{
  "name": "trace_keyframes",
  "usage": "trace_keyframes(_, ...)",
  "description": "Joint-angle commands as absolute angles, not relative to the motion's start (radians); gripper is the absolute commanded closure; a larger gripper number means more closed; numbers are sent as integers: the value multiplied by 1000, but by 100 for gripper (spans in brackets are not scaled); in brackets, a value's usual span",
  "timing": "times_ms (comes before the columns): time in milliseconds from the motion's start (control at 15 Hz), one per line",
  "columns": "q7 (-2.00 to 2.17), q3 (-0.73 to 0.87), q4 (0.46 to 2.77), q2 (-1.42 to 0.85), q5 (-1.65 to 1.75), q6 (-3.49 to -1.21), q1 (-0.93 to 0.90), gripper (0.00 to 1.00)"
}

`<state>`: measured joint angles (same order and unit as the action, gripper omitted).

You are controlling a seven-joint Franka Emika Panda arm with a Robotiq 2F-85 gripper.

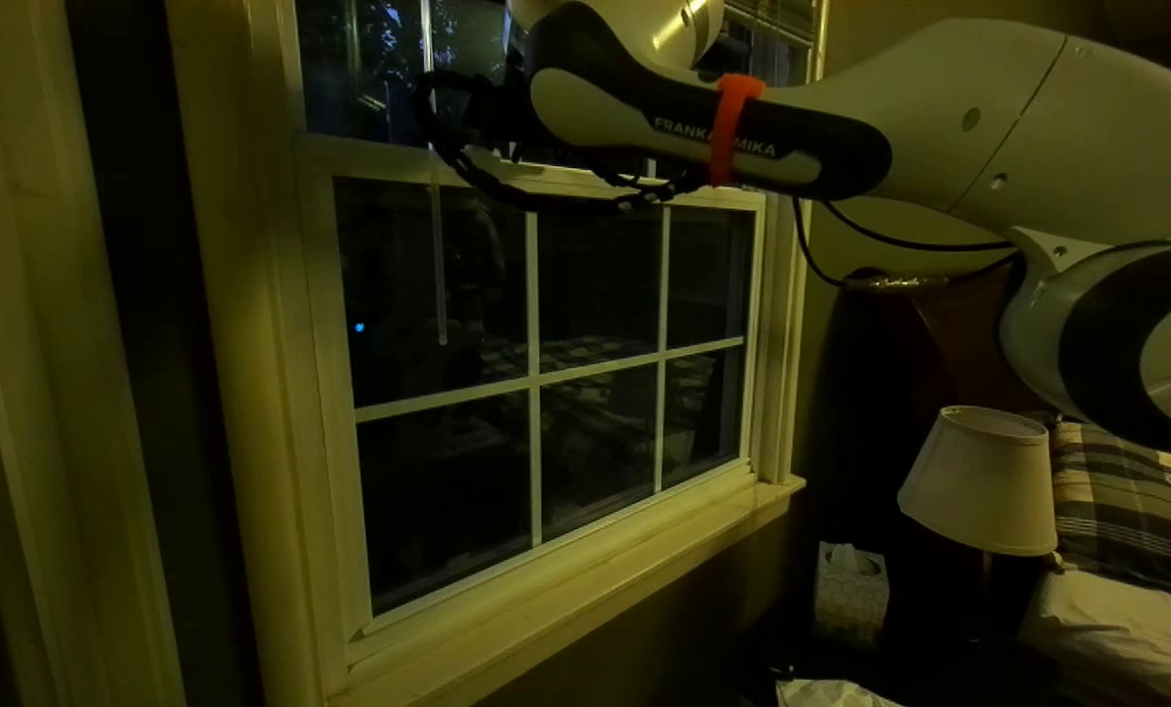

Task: Close the left latch of the window

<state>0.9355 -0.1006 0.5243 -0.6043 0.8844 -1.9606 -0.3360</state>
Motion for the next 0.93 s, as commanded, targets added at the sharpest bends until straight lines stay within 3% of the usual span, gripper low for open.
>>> trace_keyframes(0, 919, -107, 529, -589, 870, -1897, -345, 0)
trace_keyframes(533, 695, -176, 566, -456, 823, -1555, -381, 0)
trace_keyframes(867, 491, -267, 557, -420, 641, -1518, -278, 0)
